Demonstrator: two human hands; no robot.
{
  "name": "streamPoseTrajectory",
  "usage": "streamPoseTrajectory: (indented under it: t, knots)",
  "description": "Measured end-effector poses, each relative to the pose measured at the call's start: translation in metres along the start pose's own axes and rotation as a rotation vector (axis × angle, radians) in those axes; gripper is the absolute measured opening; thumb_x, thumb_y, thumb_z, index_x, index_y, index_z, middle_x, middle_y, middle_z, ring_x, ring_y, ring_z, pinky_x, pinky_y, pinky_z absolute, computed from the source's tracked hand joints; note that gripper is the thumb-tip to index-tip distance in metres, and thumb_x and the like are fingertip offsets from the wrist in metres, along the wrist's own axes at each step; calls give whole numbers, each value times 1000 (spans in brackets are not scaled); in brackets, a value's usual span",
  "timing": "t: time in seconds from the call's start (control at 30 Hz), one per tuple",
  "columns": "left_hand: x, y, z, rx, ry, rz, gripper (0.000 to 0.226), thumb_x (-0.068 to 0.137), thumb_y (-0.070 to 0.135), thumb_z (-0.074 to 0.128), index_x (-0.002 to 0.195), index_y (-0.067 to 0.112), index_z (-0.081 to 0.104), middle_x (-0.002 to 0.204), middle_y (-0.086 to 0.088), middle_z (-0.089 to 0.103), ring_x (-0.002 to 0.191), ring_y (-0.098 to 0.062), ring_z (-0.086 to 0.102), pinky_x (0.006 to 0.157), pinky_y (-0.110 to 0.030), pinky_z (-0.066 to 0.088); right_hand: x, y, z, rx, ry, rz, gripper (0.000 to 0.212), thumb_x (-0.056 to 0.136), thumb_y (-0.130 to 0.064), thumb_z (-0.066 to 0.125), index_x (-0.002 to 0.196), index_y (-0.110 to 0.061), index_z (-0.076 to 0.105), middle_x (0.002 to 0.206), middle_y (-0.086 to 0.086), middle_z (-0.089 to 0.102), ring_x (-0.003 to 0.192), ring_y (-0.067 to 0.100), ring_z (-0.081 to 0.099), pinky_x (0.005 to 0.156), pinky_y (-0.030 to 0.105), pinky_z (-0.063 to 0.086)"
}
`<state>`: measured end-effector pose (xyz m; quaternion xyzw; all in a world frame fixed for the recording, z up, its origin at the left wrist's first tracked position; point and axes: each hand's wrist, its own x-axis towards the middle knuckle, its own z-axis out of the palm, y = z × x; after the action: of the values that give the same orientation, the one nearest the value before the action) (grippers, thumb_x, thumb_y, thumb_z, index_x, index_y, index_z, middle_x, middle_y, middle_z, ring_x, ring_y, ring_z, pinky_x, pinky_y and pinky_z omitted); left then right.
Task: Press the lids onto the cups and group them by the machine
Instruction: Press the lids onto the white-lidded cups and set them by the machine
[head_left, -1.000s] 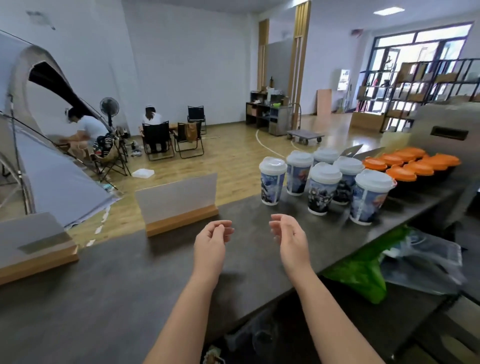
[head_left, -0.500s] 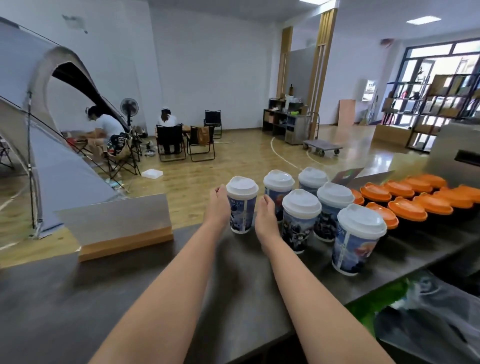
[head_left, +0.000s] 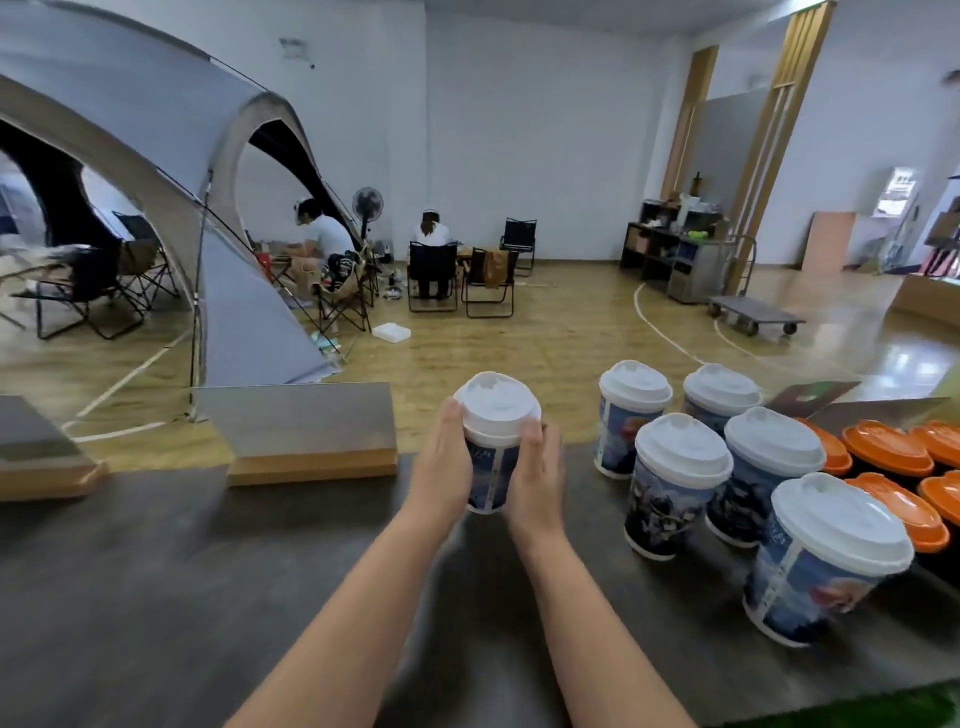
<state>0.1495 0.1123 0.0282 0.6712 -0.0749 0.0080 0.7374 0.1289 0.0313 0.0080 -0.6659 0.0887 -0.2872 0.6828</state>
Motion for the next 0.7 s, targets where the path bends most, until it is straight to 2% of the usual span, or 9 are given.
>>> streamPoseTrajectory:
  t: [0.07,0.1,0.17,0.2,0.23,0.3,0.4,0.57,0.7]
  knots:
    - [-17,-1,-25,-37,73,18,42,106,42,25,121,25,61,114,3,68,106,-7,63,77,-20,49,-20,-4,20,47,-41,3,62,74,-67,32,106,-18,51,106,1,61,98,16,57,80,30,48]
    - [-25,1,-37,-34,110,31,42,104,45,27,122,27,61,114,3,68,105,-7,64,79,-20,51,-29,-5,31,61,-69,22,61,74,-65,32,107,-17,50,105,1,61,98,17,59,81,35,50]
    - [-39,4,-63,-21,180,36,47,93,57,31,121,33,60,117,3,68,110,-12,63,92,-34,53,-48,-7,55,66,-143,56,57,77,-64,31,110,-20,49,106,1,62,101,21,60,87,51,51]
    - [-45,6,-74,-23,214,32,50,86,63,33,118,37,61,117,3,68,112,-14,63,97,-41,52,-56,-8,65,58,-177,66,58,78,-64,30,111,-21,48,107,1,62,102,22,60,88,55,50]
    - [-50,9,-85,-29,243,20,49,83,65,34,114,39,62,117,3,68,112,-16,63,100,-46,51,-63,-8,73,45,-212,71,60,77,-66,29,113,-21,47,109,1,61,102,22,60,89,55,50]
    - [-61,13,-110,-62,309,15,39,90,60,36,106,37,64,113,0,70,109,-18,65,99,-48,51,-82,-10,91,45,-287,55,64,76,-67,28,117,-22,47,112,0,61,104,19,60,91,52,50]
    - [-75,14,-143,-126,393,30,37,103,45,33,102,29,66,106,-4,72,102,-23,68,92,-45,55,-108,-6,115,77,-366,6,62,76,-66,34,121,-26,48,119,-3,59,110,13,58,95,44,51]
    - [-92,6,-187,-223,464,61,39,104,37,34,117,17,65,110,-8,73,101,-22,70,81,-34,56,-143,-1,155,97,-485,-8,60,77,-69,36,125,-33,43,125,-2,56,116,14,56,98,42,50]
    - [-96,7,-215,-208,514,142,36,105,27,33,124,14,60,114,-8,69,103,-19,68,74,-24,57,-162,0,184,170,-486,0,63,76,-66,32,133,-39,36,123,-9,57,114,9,57,94,29,52]
